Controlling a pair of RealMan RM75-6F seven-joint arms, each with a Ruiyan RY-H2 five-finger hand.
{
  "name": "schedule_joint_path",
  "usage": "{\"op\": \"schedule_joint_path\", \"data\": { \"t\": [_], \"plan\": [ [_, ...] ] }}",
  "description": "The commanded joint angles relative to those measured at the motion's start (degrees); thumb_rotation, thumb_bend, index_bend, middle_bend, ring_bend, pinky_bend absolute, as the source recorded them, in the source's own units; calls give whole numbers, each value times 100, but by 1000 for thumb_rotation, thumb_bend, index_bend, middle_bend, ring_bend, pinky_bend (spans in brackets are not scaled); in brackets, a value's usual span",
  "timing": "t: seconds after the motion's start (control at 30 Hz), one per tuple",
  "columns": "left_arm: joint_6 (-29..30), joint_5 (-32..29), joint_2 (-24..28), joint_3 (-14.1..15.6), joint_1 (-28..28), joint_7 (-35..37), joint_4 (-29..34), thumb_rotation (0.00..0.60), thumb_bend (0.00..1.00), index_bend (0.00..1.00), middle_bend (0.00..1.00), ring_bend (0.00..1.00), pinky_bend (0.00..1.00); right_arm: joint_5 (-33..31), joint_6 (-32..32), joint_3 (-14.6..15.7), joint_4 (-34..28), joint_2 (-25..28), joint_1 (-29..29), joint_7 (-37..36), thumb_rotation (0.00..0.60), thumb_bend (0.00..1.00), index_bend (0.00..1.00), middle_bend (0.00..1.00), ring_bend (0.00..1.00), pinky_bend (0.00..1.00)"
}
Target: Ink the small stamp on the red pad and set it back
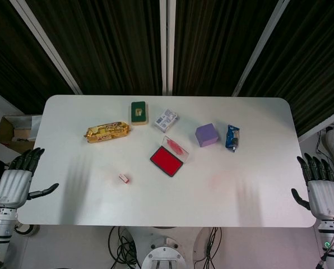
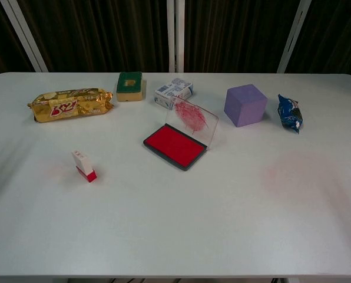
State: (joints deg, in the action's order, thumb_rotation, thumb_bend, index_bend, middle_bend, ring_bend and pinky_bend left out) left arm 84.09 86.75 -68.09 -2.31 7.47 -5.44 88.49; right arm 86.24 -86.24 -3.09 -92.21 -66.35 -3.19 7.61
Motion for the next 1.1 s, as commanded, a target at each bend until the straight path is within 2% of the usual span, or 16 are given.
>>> {"op": "schedule_joint_path", "data": {
  "t": [0.03,0.23,0.3,0.5,0.57,0.6,0.63,0.67,0.73,0.8,0.87,0.9,1.0,1.1],
  "plan": [
    [-10,-3,15,-2,6,11,1,35,0,28,84,78,180,16,45,27,-13,-12,2,-22,600,199,0,0,0,0],
    [26,-25,37,-34,2,62,-47,42,0,28,84,78,181,-14,40,9,-27,24,10,-17,600,199,0,0,0,0],
    [32,-3,51,-45,18,75,-47,64,0,28,84,78,181,3,-4,-5,-48,47,18,-19,600,199,0,0,0,0],
    [-116,386,159,20,242,180,-32,296,0,28,84,79,213,31,-104,-63,-73,94,28,-114,600,204,0,0,0,0],
    [-127,687,123,64,372,253,-126,467,2,30,92,104,269,52,-136,-72,-15,87,34,-199,600,208,0,0,0,0],
    [-103,877,59,75,453,237,-225,528,4,34,105,129,303,43,-120,-71,14,93,32,-216,600,208,0,0,0,0],
    [-94,1025,1,90,520,225,-305,580,6,44,127,169,350,30,-98,-71,29,99,26,-220,600,209,0,0,0,0],
    [-102,1169,-59,104,596,194,-398,600,9,55,148,206,390,17,-77,-71,36,105,21,-224,600,209,0,0,0,0],
    [-180,1455,-198,124,799,128,-568,600,15,90,189,296,490,1,-46,-70,28,124,13,-236,600,210,0,0,0,0],
    [-286,1715,-330,119,1044,125,-691,600,20,133,230,427,626,-2,-34,-68,16,139,10,-232,600,210,0,0,0,0],
    [-453,1868,-410,132,1259,188,-744,600,26,174,294,625,774,-12,-15,-68,3,146,5,-211,600,209,0,0,0,0],
    [-575,1951,-450,150,1389,245,-744,600,28,185,316,694,816,-14,-6,-65,-7,147,2,-200,600,209,0,0,0,0],
    [-890,2187,-659,140,1816,359,-897,600,30,203,328,797,881,-37,42,-46,-59,151,-2,-164,600,209,0,0,0,0],
    [-1151,2296,-872,134,2103,267,-1153,600,31,207,298,852,907,-59,73,-31,-88,155,1,-124,600,209,0,0,0,0]
  ]
}}
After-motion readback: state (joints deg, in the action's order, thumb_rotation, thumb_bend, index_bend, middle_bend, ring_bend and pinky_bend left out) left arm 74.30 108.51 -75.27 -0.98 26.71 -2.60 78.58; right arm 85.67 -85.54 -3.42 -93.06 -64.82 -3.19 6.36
